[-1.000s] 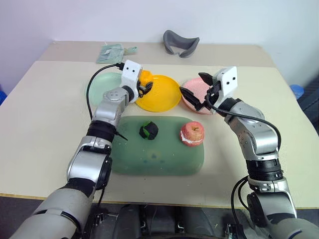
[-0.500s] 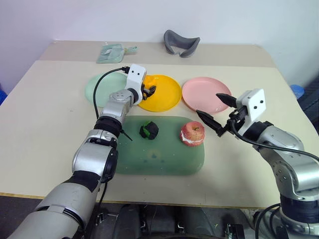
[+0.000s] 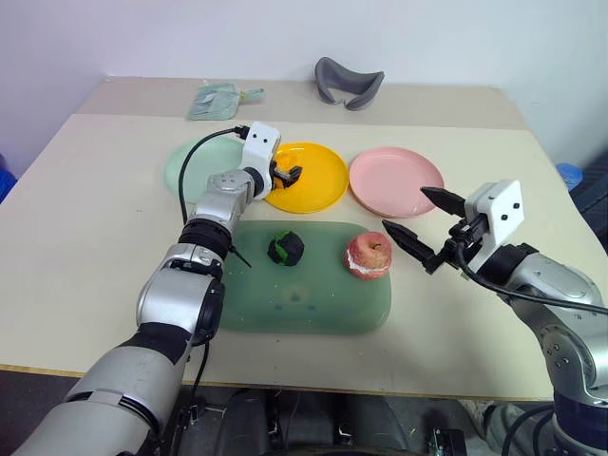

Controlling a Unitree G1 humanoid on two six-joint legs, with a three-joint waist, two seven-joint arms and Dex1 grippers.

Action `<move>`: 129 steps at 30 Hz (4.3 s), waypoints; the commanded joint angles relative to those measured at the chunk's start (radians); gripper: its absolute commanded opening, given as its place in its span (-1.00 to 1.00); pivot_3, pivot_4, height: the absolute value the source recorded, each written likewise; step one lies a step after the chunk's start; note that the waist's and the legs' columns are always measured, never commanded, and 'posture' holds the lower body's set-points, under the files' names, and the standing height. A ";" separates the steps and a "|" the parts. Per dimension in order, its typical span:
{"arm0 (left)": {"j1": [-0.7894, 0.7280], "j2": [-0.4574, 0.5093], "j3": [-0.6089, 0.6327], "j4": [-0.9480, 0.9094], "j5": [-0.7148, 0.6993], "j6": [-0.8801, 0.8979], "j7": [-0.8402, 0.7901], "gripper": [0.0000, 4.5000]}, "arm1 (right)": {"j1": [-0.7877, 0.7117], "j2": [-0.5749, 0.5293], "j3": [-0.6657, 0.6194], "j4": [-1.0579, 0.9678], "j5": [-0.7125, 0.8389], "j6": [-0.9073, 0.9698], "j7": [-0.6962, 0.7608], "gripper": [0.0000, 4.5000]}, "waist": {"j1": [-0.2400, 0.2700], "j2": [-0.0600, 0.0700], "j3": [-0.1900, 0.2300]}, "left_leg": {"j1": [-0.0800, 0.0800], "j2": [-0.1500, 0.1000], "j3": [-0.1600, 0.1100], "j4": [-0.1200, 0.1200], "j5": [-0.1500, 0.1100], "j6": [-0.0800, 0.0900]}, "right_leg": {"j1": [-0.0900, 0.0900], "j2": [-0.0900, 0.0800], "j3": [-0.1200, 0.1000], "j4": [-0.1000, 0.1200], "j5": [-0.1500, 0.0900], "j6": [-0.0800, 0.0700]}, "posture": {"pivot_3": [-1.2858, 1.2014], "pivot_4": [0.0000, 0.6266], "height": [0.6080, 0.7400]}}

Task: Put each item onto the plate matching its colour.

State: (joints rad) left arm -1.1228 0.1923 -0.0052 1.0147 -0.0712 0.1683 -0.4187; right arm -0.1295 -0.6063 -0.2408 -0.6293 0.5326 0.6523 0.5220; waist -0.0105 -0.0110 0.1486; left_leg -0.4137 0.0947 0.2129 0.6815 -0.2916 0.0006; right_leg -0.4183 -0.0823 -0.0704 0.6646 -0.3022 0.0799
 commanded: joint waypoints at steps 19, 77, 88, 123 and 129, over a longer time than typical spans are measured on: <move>0.595 0.392 -0.016 -1.146 -0.353 0.340 -0.627 0.96 | 0.388 -0.106 -0.246 -0.069 0.133 -0.144 0.297 1.00 | 0.012 0.000 -0.001 | 0.007 0.000 -0.002 0.002 0.000 0.000 | 0.009 0.000 0.001 0.000 0.000 0.000 | 0.03 -0.52 1.00; 0.185 0.064 0.226 -0.216 -0.008 -0.086 0.528 0.28 | 0.139 -0.145 -0.055 0.019 0.130 -0.148 0.230 1.00 | 0.023 -0.006 0.001 | 0.005 -0.003 -0.014 0.002 0.000 0.001 | 0.011 0.000 0.000 -0.002 0.000 0.000 | 0.03 -0.52 1.00; 0.279 0.099 0.242 -0.361 -0.072 -0.078 0.382 0.98 | 0.160 -0.129 -0.065 0.011 0.131 -0.166 0.234 1.00 | 0.019 -0.006 0.001 | 0.005 -0.003 -0.012 0.002 0.000 0.001 | 0.011 0.000 0.000 -0.001 0.000 0.001 | 0.03 -0.52 1.00; 0.544 0.317 -0.164 -0.990 -0.260 0.061 -0.758 0.98 | -0.012 -0.048 0.186 0.168 -0.025 -0.111 0.129 1.00 | 0.004 -0.005 0.001 | 0.005 -0.006 -0.023 0.002 0.000 0.000 | 0.011 0.001 0.002 -0.001 -0.001 0.000 | 0.03 -0.52 1.00; 0.639 0.396 -0.121 -1.070 -0.265 0.078 -0.741 0.98 | -0.045 -0.039 0.218 0.234 -0.052 -0.150 0.185 1.00 | 0.014 -0.005 0.001 | 0.005 -0.007 -0.023 0.002 0.000 0.000 | 0.011 0.000 0.002 -0.001 -0.001 0.000 | 0.03 -0.52 1.00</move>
State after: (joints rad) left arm -0.4963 0.5755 -0.1499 -0.0198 -0.3350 0.2540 -1.1652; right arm -0.1656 -0.6479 -0.0167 -0.3932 0.4908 0.5346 0.6912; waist 0.0039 -0.0162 0.1492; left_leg -0.4092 0.0880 0.1900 0.6833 -0.2915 0.0005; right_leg -0.4075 -0.0819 -0.0687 0.6641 -0.3027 0.0802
